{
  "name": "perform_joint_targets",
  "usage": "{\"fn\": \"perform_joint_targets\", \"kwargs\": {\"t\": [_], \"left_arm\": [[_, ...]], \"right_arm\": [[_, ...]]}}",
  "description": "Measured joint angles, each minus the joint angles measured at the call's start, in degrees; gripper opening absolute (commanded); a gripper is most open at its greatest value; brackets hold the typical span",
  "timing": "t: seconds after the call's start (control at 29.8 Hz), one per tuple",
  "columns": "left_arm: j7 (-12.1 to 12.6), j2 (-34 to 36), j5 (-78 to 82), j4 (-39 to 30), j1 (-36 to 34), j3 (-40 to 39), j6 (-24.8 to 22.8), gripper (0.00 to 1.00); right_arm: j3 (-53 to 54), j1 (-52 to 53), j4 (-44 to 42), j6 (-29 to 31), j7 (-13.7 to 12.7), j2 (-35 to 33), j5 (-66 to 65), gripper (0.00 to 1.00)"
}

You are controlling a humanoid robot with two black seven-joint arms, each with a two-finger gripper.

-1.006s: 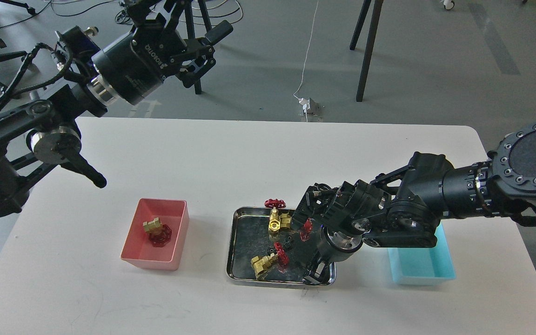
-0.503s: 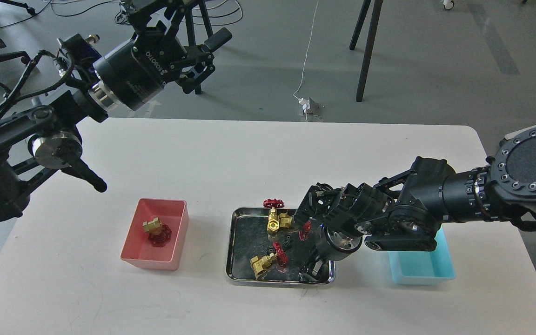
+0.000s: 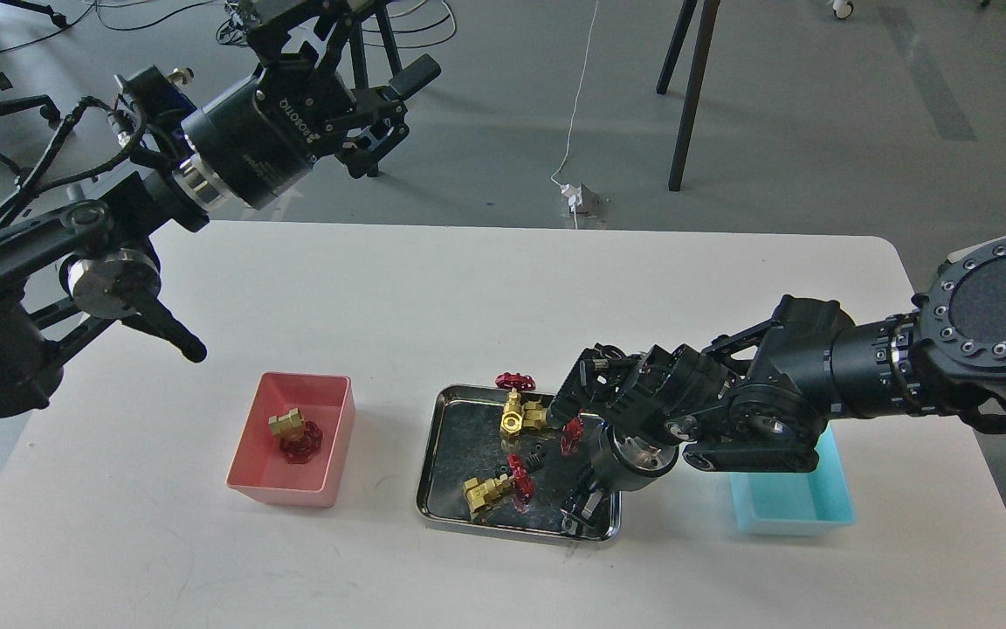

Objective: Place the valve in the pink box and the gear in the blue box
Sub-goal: 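Close the right gripper on the dark gear and lift it, then carry the gear with the right gripper over the light blue box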

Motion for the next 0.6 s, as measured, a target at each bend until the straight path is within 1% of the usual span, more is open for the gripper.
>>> {"fn": "perform_joint_targets", "kwargs": {"t": [0.07, 0.13, 0.34, 0.47, 0.54, 0.6], "left_arm": [[0.0, 0.0, 0.0, 0.0, 0.2, 0.0, 0.0, 0.73], [0.0, 0.0, 0.0, 0.0, 0.5, 0.0, 0.0, 0.73], [0.0, -0.1, 0.0, 0.0, 1.0, 0.0, 0.0, 0.73], [0.0, -0.2, 0.0, 0.0, 1.1, 0.0, 0.0, 0.73], [0.0, -0.7, 0.0, 0.0, 1.1, 0.0, 0.0, 0.73], [0.0, -1.3, 0.0, 0.1, 1.1, 0.0, 0.0, 0.73]], "right_arm": [[0.0, 0.1, 0.0, 0.1, 0.0, 0.0, 0.0, 0.17], [0.0, 0.3, 0.1, 0.1, 0.1, 0.0, 0.0, 0.14], [-0.3, 0.9, 0.6, 0.1, 0.2, 0.0, 1.3, 0.14], [0.1, 4.0, 2.7, 0.1, 0.2, -0.2, 3.3, 0.14], [0.5, 6.4, 5.2, 0.0, 0.2, -2.2, 3.7, 0.14], [0.9, 8.9, 7.6, 0.0, 0.2, -6.0, 4.1, 0.14]]}}
